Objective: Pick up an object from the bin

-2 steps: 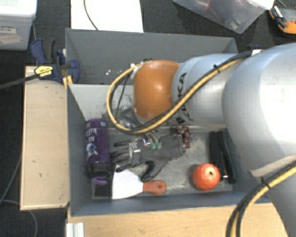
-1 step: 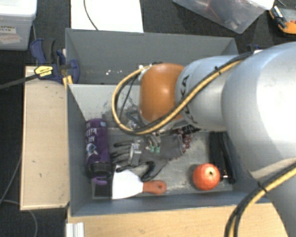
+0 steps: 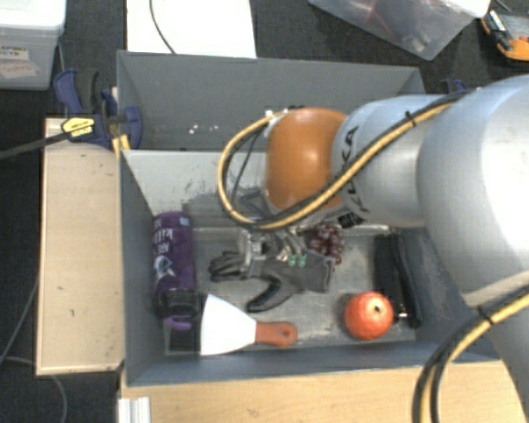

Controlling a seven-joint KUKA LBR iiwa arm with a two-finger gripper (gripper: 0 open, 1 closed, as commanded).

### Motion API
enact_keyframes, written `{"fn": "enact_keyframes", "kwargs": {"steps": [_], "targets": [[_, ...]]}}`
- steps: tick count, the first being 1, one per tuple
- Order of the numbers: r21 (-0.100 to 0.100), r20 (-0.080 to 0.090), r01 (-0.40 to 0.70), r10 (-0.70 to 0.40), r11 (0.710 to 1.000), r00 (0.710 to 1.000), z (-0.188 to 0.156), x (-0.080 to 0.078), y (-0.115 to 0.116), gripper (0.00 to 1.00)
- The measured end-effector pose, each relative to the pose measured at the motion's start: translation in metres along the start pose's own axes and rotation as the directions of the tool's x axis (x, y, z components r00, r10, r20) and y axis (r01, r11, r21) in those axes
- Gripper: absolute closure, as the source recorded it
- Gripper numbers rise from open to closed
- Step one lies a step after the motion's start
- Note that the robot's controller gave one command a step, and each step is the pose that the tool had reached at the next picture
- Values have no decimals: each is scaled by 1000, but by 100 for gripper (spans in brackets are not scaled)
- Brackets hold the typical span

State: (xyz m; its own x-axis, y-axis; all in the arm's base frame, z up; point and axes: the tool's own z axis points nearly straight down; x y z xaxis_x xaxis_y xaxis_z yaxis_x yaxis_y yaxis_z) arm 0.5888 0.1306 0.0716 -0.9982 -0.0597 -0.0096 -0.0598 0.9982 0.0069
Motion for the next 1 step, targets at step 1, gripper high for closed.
{"fn": "enact_keyframes", "kwargs": {"steps": [1], "targets": [[0,0,-1,1,1000,1000,0,0,0,100]]}}
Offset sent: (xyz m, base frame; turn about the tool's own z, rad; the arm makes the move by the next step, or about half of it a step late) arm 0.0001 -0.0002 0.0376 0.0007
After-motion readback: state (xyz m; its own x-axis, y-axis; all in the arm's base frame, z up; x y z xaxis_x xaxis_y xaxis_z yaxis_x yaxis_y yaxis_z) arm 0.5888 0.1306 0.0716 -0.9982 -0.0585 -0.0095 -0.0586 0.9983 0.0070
